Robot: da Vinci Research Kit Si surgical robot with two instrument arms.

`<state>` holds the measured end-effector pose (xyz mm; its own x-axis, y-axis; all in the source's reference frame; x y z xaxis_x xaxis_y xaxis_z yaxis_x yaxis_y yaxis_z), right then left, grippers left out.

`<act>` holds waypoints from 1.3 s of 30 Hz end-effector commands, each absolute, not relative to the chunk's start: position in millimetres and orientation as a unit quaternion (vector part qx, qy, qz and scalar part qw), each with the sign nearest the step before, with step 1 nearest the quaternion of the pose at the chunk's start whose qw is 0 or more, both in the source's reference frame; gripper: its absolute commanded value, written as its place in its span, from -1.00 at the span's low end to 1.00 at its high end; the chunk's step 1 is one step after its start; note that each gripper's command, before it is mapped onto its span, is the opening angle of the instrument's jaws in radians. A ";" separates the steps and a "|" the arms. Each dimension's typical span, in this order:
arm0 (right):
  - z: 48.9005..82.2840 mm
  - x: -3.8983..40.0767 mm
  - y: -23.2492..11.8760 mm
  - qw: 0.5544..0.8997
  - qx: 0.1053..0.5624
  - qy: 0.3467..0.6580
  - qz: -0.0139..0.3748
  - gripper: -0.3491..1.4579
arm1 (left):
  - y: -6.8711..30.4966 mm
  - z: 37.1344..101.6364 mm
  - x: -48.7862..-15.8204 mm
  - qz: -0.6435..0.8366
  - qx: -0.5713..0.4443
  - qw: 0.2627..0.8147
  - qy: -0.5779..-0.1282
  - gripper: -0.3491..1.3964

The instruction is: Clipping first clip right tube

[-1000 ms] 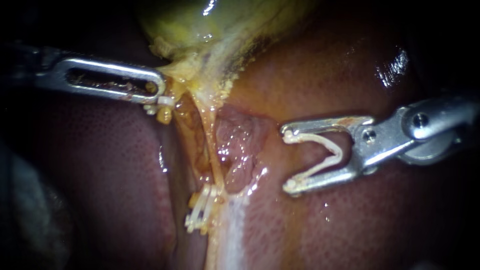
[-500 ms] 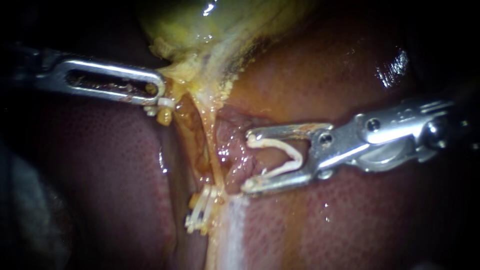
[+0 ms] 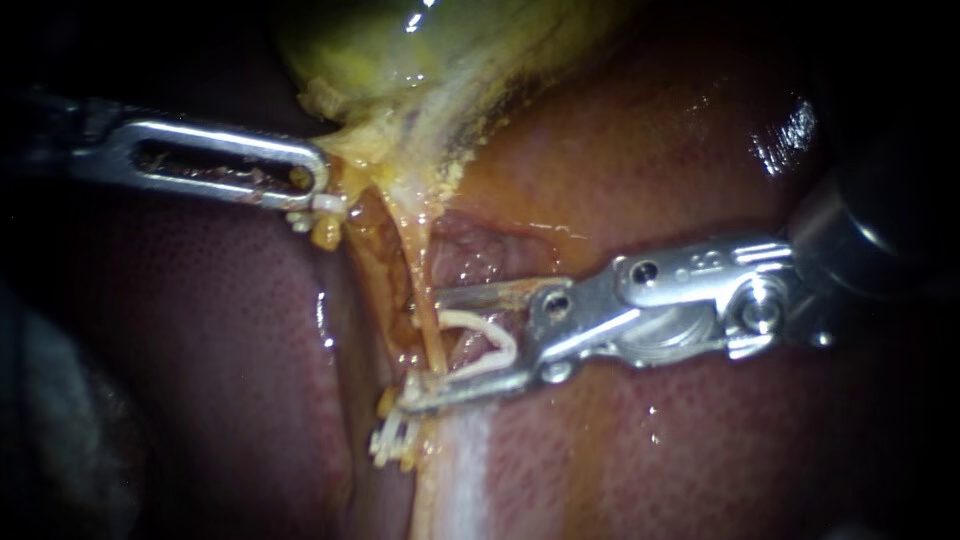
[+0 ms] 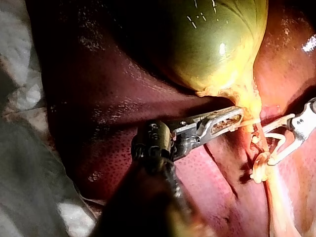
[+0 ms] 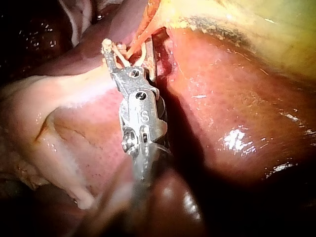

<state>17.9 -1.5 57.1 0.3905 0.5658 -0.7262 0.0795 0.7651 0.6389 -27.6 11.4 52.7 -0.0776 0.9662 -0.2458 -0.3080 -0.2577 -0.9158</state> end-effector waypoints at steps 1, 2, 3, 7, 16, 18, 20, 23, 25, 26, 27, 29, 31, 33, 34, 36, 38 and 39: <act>57.1 18.1 -1.6 0.773 0.308 0.531 0.160 -0.07 | 11.4 52.7 -27.6 0.643 -0.464 0.495 -0.355 -1.00; 57.3 18.3 -1.8 0.771 0.311 0.532 0.160 -0.07 | 11.4 52.7 -27.6 0.643 -0.464 0.495 -0.355 -1.00; 57.4 18.4 -1.8 0.770 0.314 0.532 0.160 -0.07 | 11.4 52.7 -27.6 0.643 -0.464 0.495 -0.355 -1.00; 57.2 18.5 -2.1 0.758 0.331 0.538 0.161 -0.07 | 11.5 52.7 -27.5 0.643 -0.464 0.495 -0.355 -1.00; 55.4 18.4 -2.9 0.742 0.350 0.552 0.151 -0.08 | 12.3 53.8 -26.5 0.643 -0.464 0.493 -0.358 -1.00; 55.1 18.4 -2.9 0.740 0.353 0.552 0.150 -0.09 | 12.5 54.1 -26.2 0.643 -0.464 0.494 -0.355 -1.00; 55.0 18.4 -2.8 0.740 0.353 0.552 0.149 -0.10 | 12.6 54.3 -26.0 0.643 -0.464 0.494 -0.356 -1.00; 55.0 18.2 -2.7 0.739 0.359 0.549 0.156 -0.15 | 12.6 54.4 -26.0 0.643 -0.464 0.494 -0.355 -1.00; 54.8 17.9 -2.7 0.737 0.364 0.546 0.162 -0.23 | 12.6 54.4 -26.0 0.643 -0.464 0.494 -0.355 -1.00; 54.7 17.8 -2.6 0.736 0.366 0.545 0.164 -0.25 | 12.6 54.4 -26.0 0.643 -0.464 0.494 -0.355 -1.00; 54.7 17.8 -2.6 0.735 0.370 0.543 0.169 -0.30 | 12.6 54.4 -26.0 0.643 -0.464 0.494 -0.355 -1.00; 54.6 17.7 -2.5 0.733 0.377 0.538 0.177 -0.38 | 12.5 54.4 -26.1 0.644 -0.464 0.494 -0.355 -1.00; 54.5 17.7 -2.4 0.731 0.383 0.534 0.183 -0.51 | 12.5 54.5 -26.1 0.644 -0.465 0.494 -0.355 -1.00; 54.4 17.6 -2.4 0.729 0.389 0.530 0.192 -0.60 | 12.5 54.5 -26.1 0.644 -0.465 0.494 -0.355 -1.00; 54.4 17.6 -2.3 0.728 0.391 0.529 0.194 -0.65 | 12.5 54.5 -26.1 0.644 -0.465 0.494 -0.355 -1.00; 54.4 17.6 -2.3 0.726 0.397 0.524 0.203 -0.74 | 12.5 54.5 -26.1 0.644 -0.465 0.494 -0.355 -1.00; 54.4 17.6 -2.3 0.722 0.407 0.517 0.215 -0.91 | 12.5 54.5 -26.1 0.644 -0.465 0.494 -0.355 -1.00; 54.4 17.5 -2.3 0.720 0.413 0.512 0.224 -1.00 | 12.5 54.5 -26.1 0.644 -0.465 0.494 -0.355 -1.00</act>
